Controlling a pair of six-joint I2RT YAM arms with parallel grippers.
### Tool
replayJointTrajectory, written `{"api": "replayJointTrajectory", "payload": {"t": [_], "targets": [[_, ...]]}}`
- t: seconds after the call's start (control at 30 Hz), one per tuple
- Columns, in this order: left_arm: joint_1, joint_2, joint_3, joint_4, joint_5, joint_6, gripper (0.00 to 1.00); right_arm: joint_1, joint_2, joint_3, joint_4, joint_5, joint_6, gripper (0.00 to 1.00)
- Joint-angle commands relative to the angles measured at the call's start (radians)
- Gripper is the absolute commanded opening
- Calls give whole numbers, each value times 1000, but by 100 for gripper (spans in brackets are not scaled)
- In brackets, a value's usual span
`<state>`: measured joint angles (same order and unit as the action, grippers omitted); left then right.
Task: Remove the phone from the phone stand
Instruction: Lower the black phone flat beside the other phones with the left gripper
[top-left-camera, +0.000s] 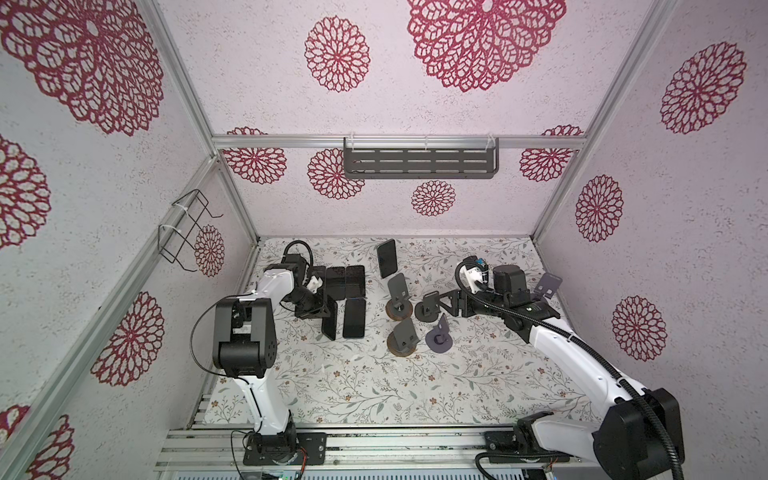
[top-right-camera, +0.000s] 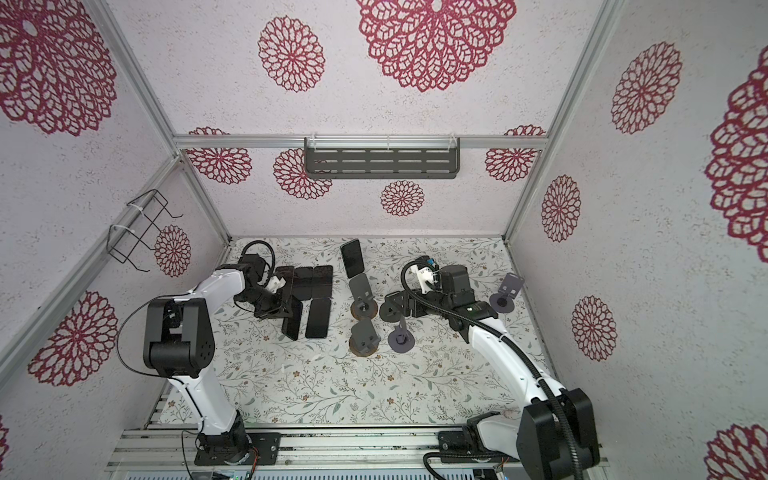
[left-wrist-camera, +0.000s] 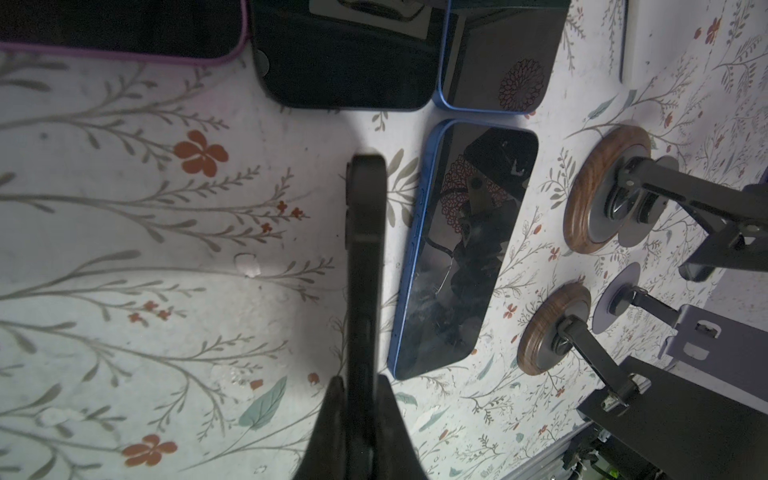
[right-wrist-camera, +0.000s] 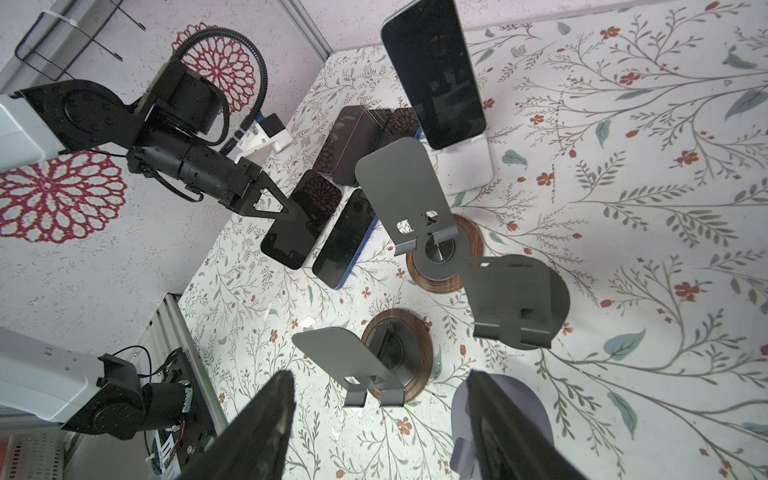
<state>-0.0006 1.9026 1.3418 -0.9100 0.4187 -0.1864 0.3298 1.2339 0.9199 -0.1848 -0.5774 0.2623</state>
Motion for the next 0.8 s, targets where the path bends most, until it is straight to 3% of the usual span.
{"api": "replayJointTrajectory", "payload": {"t": [0.0,0.77], "targets": [[-9,19,17,11,30,-8,0,-5,-13,15,21,-12,-19,69],[-21,103,23,-4,27,-20,0,-5,-37,-24,51,-34,-21,69]]}}
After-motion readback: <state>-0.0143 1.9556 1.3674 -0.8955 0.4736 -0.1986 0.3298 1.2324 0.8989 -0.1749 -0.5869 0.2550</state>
